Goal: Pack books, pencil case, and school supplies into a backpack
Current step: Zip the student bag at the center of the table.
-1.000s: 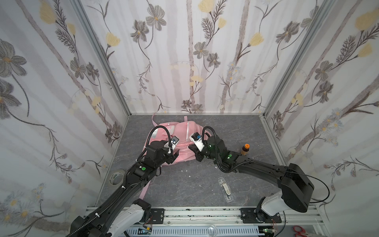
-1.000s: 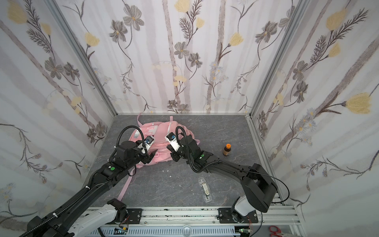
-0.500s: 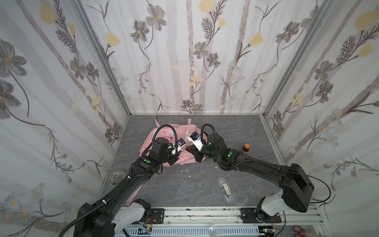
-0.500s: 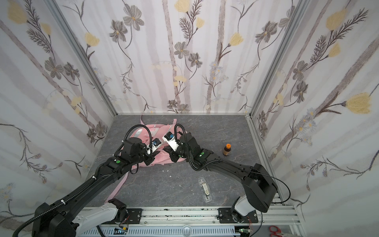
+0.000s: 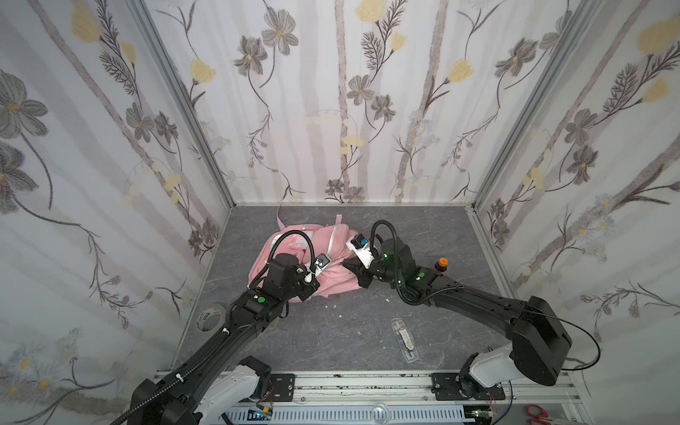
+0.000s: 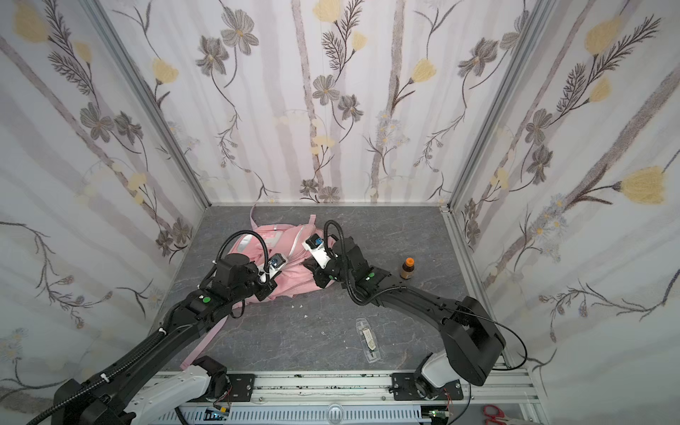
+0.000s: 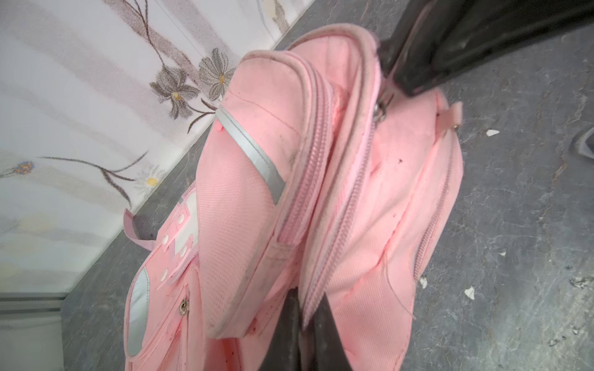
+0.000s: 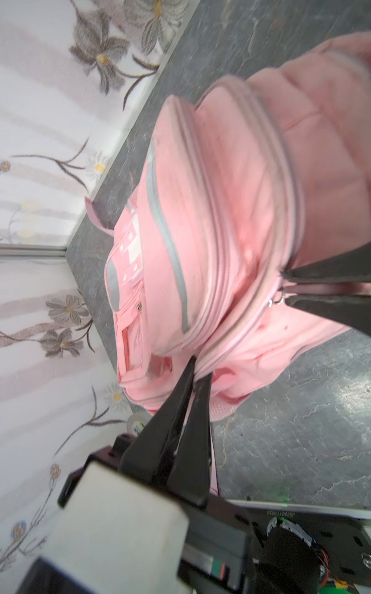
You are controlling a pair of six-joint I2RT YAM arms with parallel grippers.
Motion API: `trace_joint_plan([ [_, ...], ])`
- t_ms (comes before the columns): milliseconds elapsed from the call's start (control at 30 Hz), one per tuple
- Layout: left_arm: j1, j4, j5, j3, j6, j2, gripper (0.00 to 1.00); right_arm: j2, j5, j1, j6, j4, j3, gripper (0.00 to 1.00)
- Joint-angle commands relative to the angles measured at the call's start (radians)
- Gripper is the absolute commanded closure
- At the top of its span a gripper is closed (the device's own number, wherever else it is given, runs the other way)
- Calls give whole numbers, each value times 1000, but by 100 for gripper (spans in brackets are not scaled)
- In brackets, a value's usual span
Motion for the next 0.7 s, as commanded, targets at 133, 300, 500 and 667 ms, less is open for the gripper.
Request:
trace_joint_plan([
  [133, 60, 28, -242, -16, 4, -20, 100, 17, 149, -72, 1, -19, 15, 100],
  [300, 59, -86, -261, 88, -20, 39, 73, 44, 38, -39, 36, -60, 109, 100],
  [500, -1, -109, 4, 182, -50, 14, 38, 45, -5, 68, 63, -34, 163, 100],
  [667, -67, -187, 45, 280, -41, 90, 40, 42, -23, 114, 87, -7, 168, 100],
])
